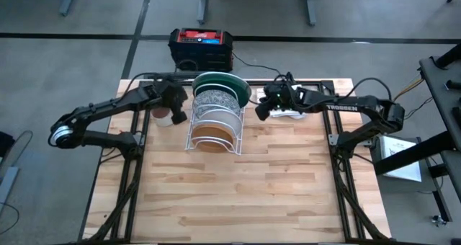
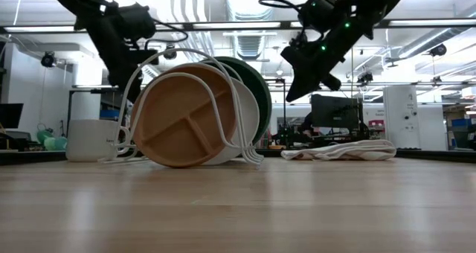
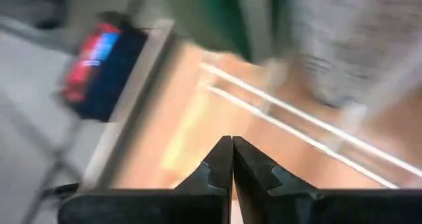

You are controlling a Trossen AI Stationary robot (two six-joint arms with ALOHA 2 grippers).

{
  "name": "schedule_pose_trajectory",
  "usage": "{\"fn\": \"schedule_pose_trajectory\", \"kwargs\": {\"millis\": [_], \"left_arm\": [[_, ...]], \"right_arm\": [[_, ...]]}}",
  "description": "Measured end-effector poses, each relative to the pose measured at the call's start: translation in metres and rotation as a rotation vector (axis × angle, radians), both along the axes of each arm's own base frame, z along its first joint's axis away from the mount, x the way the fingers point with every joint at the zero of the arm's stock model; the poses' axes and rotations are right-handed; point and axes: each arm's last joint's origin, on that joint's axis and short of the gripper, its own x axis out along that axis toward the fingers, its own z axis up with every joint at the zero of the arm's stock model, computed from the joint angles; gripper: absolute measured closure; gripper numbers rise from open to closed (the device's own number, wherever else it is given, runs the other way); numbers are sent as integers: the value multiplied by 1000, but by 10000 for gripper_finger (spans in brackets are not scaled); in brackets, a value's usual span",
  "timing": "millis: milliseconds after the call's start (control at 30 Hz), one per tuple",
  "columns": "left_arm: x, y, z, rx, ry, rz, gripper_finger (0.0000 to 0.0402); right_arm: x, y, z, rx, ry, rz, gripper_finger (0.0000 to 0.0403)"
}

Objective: Sort dishes
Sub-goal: Adjust the plates in the dish rack

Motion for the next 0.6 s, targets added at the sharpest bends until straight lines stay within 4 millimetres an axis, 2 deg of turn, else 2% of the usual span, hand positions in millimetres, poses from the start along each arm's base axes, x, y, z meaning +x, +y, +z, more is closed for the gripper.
{"fn": "schedule_pose_trajectory", "kwargs": {"millis": [167, 300, 467, 600], "left_arm": [[-3, -12, -14, -196, -64, -123, 401], [-5, -18, -24, -247, -52, -119, 401], [-1, -21, -22, -263, -82, -95, 401], [4, -20, -17, -220, -131, -122, 401]], "right_arm": [[2, 17, -14, 58, 2, 109, 401], [3, 33, -24, 69, 26, 164, 401], [10, 49, -21, 17, 15, 259, 401], [19, 58, -14, -48, -66, 324, 401]]}}
